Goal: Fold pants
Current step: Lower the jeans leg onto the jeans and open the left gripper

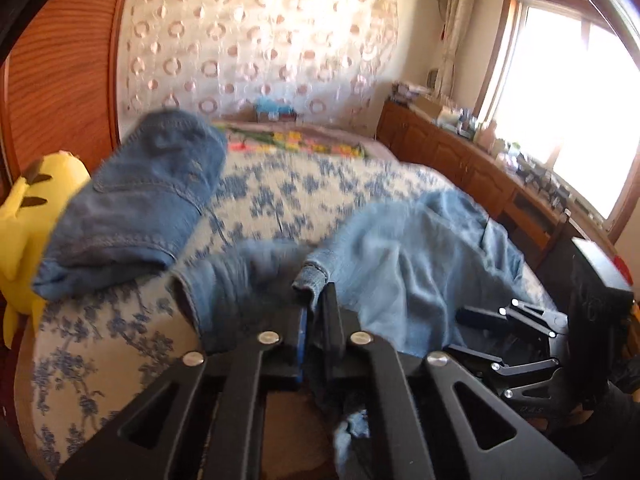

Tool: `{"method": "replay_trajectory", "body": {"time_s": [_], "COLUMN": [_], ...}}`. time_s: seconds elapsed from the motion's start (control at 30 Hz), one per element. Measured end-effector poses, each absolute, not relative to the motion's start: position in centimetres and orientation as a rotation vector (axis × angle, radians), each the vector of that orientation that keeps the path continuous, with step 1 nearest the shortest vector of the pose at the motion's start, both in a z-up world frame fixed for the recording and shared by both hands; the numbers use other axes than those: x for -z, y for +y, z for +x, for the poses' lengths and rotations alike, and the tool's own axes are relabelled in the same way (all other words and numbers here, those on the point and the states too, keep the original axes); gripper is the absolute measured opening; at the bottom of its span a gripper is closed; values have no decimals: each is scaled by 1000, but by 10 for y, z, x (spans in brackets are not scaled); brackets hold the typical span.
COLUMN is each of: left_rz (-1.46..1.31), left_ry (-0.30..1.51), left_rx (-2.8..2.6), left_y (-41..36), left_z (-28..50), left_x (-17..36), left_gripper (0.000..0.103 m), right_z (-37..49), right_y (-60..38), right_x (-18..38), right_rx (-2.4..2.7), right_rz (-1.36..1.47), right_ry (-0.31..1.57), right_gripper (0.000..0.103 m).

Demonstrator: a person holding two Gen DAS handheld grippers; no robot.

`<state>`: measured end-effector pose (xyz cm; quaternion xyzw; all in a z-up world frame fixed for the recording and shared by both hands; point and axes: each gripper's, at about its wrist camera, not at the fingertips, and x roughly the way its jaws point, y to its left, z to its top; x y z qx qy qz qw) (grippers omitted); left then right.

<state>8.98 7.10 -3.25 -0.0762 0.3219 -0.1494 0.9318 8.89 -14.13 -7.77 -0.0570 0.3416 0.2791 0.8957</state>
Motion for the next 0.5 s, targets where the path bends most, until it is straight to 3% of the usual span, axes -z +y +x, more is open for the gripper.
{"method": "replay_trajectory", "body": {"time_s": [0.17, 0.4, 0.5], "left_rz": [-124, -125, -125], "left_ry": [573, 637, 672], "left_rx": [254, 204, 201], "left_y": [84, 104, 101], "left_z": [80, 106, 108], "left_x": [6, 18, 27], "left_gripper": [0, 0, 7], "right_z": [78, 61, 60], "right_y": [-163, -211, -232], "right_x": [58, 35, 34], "right_rx": [-566, -469, -424], "right_rz": [-101, -92, -91], "right_ry": [707, 659, 673], "right_gripper": [56, 57, 57]}}
